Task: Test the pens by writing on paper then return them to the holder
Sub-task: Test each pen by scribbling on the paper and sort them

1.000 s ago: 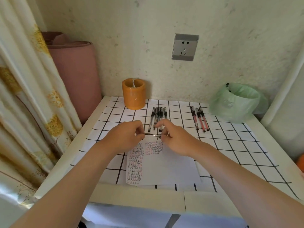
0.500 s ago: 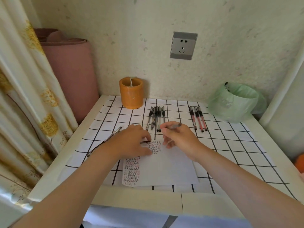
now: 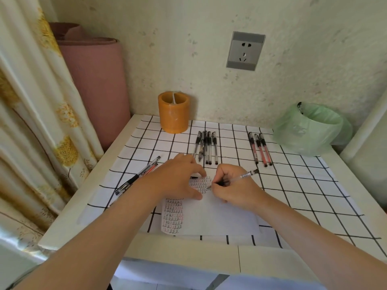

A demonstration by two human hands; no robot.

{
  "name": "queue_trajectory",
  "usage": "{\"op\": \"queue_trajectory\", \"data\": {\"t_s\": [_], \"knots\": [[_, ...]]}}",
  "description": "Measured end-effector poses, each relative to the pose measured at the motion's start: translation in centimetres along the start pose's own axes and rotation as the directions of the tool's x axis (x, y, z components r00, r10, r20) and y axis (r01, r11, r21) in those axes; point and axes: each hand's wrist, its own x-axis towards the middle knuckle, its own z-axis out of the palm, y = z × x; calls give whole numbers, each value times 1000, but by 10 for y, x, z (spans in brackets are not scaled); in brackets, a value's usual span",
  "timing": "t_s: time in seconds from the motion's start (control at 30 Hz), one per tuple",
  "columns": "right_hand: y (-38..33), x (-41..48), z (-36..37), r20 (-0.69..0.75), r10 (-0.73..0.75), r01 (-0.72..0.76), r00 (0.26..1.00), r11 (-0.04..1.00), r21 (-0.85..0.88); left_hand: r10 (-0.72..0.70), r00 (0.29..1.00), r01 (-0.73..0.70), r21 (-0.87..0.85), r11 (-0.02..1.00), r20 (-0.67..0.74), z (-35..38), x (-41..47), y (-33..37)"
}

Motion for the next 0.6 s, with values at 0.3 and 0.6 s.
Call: {"op": "queue_trajectory", "data": {"t_s": [0.3,0.6], "knots": [[1,-1,1,20,-90,91,996,991,-95,30,998,-24,-104,994,61,0,-2,7],[3,-2,2,54,-93,101,994,981,-167,20,998,-14,-92,996,68,0,-3,9]]}}
